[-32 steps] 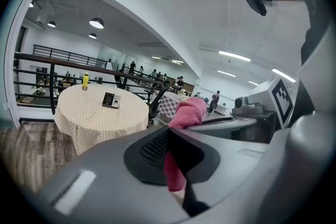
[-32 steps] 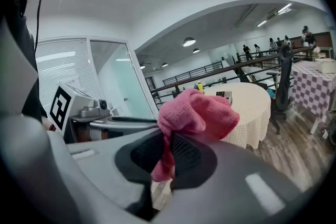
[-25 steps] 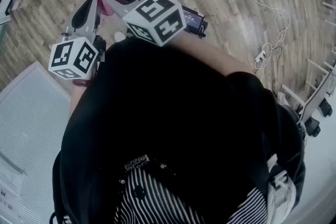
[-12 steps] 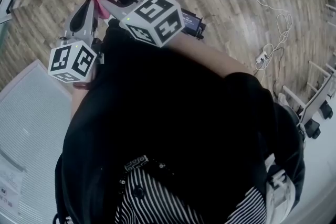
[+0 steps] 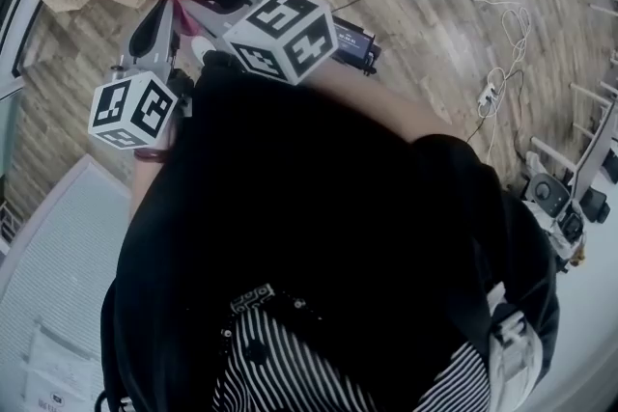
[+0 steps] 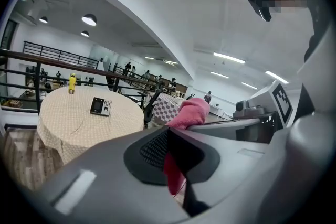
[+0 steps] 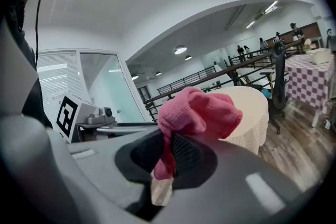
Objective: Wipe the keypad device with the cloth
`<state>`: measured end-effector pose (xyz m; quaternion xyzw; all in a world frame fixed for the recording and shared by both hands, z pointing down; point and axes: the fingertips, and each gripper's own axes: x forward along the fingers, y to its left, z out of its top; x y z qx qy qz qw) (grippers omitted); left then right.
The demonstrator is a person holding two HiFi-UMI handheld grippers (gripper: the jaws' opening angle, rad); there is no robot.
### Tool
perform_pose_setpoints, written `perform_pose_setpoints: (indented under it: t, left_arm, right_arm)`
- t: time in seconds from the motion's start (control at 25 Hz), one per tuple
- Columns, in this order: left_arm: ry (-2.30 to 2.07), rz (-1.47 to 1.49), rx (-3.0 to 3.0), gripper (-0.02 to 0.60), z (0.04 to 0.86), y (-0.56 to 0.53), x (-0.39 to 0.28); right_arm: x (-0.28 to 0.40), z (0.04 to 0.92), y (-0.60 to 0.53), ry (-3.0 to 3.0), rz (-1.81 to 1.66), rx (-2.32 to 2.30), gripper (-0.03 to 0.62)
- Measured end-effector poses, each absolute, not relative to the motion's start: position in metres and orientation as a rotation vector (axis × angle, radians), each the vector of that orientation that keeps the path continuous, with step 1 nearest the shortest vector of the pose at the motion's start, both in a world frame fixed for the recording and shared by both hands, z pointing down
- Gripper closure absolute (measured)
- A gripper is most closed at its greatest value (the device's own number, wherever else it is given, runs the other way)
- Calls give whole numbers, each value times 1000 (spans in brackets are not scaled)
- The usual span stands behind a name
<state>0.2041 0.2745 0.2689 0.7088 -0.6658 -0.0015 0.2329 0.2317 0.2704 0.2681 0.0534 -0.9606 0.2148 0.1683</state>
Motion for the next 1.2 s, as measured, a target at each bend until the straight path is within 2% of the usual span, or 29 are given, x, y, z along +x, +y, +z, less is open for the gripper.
perform_pose_setpoints:
  t: [0.24,0.6,1.2]
  left_arm:
    - [-1758,-6,2017,577,267,250,149]
    - [-1696,-33,2051,577,288,268,34]
    - [-1730,-61,2016,577,301,292,-66]
  right_arm:
    - [176,269,246,-2721,635,244,551]
    - [58,287,270,-2689,577,265,551]
    - [-45,301,293,-2660,547,178,551]
